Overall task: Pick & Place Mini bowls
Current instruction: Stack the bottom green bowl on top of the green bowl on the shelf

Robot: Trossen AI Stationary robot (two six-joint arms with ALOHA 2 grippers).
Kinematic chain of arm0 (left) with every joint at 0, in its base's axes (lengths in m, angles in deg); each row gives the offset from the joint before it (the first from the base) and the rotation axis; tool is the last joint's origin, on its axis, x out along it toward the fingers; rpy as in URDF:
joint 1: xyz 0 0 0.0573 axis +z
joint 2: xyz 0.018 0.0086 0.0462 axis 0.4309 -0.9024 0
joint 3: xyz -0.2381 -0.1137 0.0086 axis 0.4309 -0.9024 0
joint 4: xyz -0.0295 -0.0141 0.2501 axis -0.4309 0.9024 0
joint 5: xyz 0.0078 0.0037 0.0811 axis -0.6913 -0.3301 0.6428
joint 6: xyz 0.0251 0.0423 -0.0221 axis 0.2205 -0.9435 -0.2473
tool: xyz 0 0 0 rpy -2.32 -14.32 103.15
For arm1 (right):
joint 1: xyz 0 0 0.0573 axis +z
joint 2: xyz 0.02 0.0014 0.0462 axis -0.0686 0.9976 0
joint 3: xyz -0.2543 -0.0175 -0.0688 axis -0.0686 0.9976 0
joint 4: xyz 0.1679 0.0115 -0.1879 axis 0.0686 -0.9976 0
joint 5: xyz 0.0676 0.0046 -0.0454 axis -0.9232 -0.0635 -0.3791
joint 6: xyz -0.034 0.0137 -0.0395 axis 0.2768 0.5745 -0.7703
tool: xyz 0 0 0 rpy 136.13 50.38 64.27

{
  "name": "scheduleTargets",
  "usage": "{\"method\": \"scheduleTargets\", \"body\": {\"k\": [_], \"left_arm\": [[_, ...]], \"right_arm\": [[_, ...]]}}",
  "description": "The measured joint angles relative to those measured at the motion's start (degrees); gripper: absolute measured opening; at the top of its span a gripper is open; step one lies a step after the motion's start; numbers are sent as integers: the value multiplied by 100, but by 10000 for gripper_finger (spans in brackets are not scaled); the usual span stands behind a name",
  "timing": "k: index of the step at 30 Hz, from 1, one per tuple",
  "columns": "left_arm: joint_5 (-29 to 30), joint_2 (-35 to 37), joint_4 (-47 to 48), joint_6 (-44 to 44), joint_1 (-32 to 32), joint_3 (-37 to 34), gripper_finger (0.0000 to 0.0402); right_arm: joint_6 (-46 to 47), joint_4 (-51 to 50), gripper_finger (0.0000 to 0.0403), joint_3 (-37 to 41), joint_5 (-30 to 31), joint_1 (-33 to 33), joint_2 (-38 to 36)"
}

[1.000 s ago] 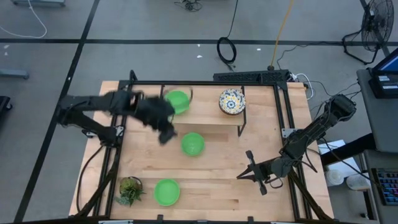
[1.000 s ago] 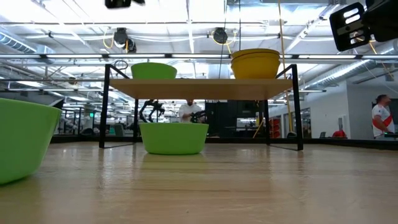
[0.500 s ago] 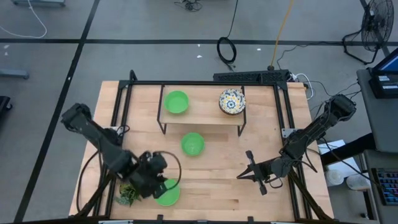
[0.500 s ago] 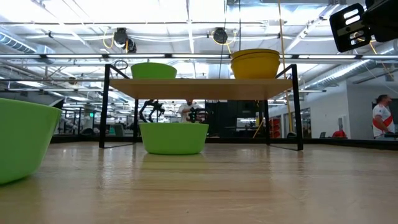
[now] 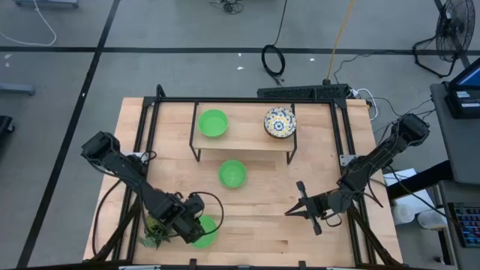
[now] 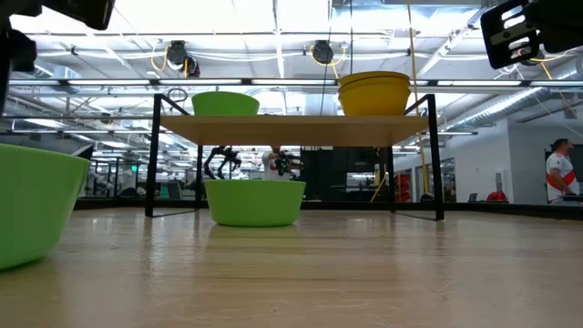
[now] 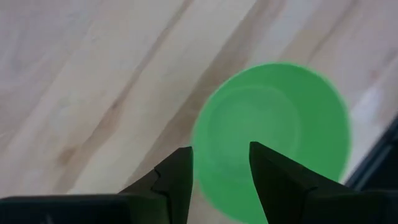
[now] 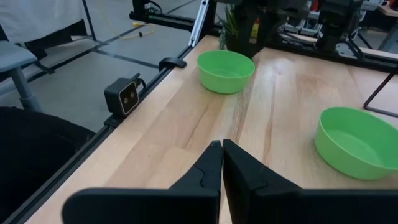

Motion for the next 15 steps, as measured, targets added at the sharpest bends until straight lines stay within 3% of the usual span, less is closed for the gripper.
{"method": "scheduleTargets", "body": {"k": [15], "left_arm": [[-176,-438,6,233,0,-2,159]], "right_arm": [[59,-61,1,0,-11,13,0]]}}
